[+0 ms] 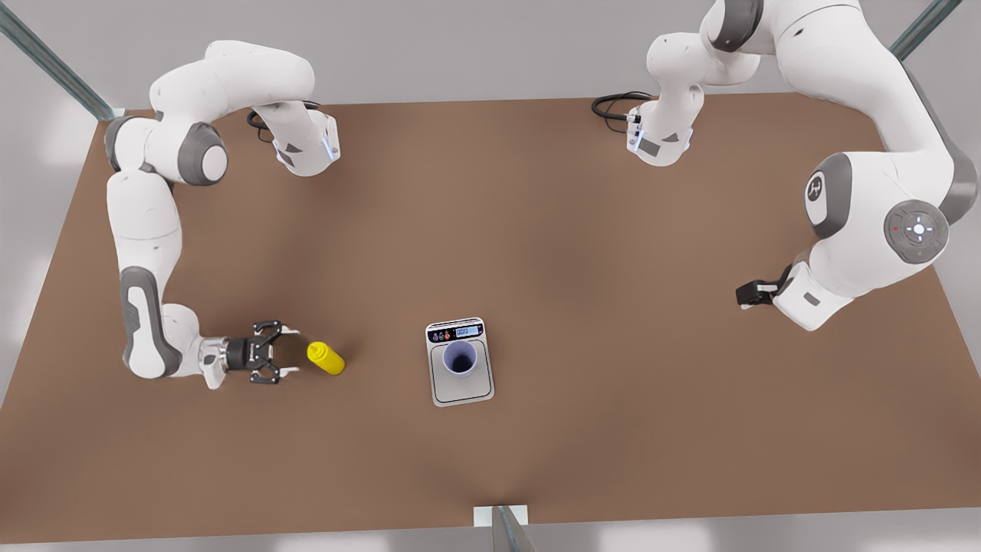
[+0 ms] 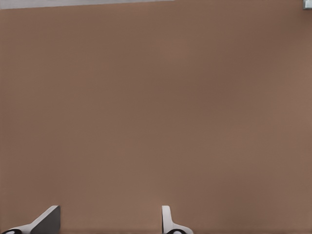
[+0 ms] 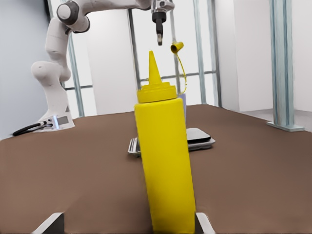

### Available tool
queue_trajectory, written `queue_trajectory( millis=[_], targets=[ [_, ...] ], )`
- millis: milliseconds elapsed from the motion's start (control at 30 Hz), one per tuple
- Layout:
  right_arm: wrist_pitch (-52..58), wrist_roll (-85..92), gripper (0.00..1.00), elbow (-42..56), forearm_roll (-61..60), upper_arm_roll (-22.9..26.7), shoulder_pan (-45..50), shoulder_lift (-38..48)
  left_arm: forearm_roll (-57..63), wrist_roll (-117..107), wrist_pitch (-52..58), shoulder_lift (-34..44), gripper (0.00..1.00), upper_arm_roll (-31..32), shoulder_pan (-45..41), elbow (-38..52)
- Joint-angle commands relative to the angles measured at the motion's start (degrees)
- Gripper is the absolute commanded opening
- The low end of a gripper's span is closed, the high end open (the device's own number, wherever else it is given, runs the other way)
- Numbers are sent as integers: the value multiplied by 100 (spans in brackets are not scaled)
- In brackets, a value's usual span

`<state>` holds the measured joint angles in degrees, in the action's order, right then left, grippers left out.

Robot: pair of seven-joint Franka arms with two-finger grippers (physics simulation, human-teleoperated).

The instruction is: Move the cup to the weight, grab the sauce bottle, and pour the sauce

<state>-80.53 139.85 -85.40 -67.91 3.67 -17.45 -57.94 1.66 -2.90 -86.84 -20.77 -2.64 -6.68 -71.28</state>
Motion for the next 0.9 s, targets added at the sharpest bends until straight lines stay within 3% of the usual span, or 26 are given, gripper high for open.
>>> queue_trajectory(
  millis=[0, 33, 100, 200, 267, 367, 467, 533, 867],
  targets=[
    [63, -53, 100, 40, 94, 98, 5, 37, 1, 0, 0, -6, 100, 0, 0, 0],
    [335, -791, 100, 391, 594, 538, 14, 248, 1, 9, -9, 3, 100, 0, 0, 0],
    [1074, -2829, 100, 1745, 1535, 899, 14, 468, 1, 9, -9, -6, 100, 0, 0, -9],
    [679, -6398, 100, 3055, 2721, 934, 558, 714, 1, 9, -9, -6, 100, 0, 0, 0],
    [222, -7225, 100, 3178, 3363, 1004, 1015, 881, 1, 9, -9, -6, 100, 0, 0, -9],
    [-1332, -9894, 100, 1564, 4936, 715, 1473, 2628, 1, 9, -9, -6, 100, 0, 0, -9],
    [-1527, -12488, 100, 771, 6492, -94, 1499, 3886, 10, 9, 0, -6, 100, 0, 0, -9],
    [-1484, -13210, 100, 191, 6493, -165, 1621, 4589, 10, 0, 0, -6, 100, 0, -8, -9],
    [-1492, -13536, 100, -65, 6440, -165, 1789, 4986, 10, 18, 0, -6, 100, -9, 0, -9]
  ],
)
